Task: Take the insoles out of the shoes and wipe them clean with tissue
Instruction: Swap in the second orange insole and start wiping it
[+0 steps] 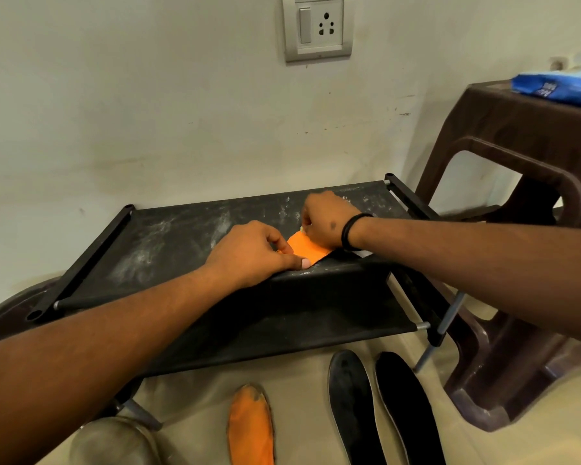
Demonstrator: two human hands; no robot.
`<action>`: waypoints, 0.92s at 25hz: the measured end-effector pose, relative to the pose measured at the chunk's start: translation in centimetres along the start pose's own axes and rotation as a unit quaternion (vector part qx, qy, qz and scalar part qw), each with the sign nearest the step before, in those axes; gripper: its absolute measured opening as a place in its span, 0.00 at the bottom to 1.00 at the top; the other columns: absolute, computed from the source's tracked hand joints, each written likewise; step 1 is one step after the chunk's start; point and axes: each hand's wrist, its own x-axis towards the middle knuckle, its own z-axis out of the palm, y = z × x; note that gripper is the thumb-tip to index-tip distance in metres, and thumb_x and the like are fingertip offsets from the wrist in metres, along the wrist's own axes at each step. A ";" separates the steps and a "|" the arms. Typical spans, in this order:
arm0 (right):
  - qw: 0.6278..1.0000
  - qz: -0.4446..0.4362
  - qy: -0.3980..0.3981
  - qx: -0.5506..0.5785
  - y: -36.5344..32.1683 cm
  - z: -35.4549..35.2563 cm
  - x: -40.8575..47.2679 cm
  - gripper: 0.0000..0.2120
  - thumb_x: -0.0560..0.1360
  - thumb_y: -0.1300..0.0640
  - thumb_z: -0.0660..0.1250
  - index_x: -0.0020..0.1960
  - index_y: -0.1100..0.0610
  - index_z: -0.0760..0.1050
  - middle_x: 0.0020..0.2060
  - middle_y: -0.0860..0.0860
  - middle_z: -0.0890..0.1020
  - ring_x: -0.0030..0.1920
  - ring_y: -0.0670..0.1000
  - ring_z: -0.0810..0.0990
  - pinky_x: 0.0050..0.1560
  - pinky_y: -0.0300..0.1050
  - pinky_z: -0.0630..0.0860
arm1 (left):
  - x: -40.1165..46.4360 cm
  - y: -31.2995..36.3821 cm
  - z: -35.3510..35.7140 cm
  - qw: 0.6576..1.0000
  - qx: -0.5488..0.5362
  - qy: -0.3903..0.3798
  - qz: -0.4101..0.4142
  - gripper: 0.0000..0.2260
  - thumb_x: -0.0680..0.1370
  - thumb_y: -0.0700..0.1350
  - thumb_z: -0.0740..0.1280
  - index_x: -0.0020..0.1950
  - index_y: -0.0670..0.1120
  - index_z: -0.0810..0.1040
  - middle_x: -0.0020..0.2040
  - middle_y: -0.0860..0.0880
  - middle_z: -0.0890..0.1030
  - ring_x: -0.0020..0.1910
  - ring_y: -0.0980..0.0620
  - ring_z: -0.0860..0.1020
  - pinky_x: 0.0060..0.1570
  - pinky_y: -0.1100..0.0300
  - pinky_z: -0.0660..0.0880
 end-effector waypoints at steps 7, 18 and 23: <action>0.976 -0.084 -0.185 0.084 -1.2 -4.5 -4.2 0.10 0.73 0.59 0.72 0.33 0.52 0.80 0.26 0.43 0.79 0.28 0.41 0.74 0.36 0.37 0.71 | 0.0 0.6 -0.6 0.992 0.106 0.016 -0.061 0.38 0.51 0.80 0.67 0.46 0.51 0.77 0.39 0.53 0.82 0.39 0.53 0.80 0.44 0.49 0.82; 0.995 0.027 0.043 0.091 0.6 -9.0 -10.1 0.06 0.77 0.60 0.65 0.43 0.58 0.79 0.42 0.52 0.82 0.46 0.54 0.80 0.42 0.44 0.75 | -2.4 6.0 -5.6 0.993 0.083 0.086 0.004 0.13 0.73 0.57 0.75 0.37 0.49 0.80 0.35 0.52 0.79 0.38 0.51 0.79 0.36 0.59 0.70; 0.841 0.160 0.193 0.479 -1.2 -7.3 -14.1 0.07 0.75 0.66 0.65 0.46 0.55 0.78 0.46 0.54 0.82 0.45 0.53 0.82 0.43 0.47 0.81 | -6.8 9.5 -7.3 0.992 -0.103 0.056 -0.054 0.17 0.73 0.50 0.77 0.50 0.37 0.86 0.48 0.39 0.84 0.42 0.48 0.80 0.40 0.56 0.72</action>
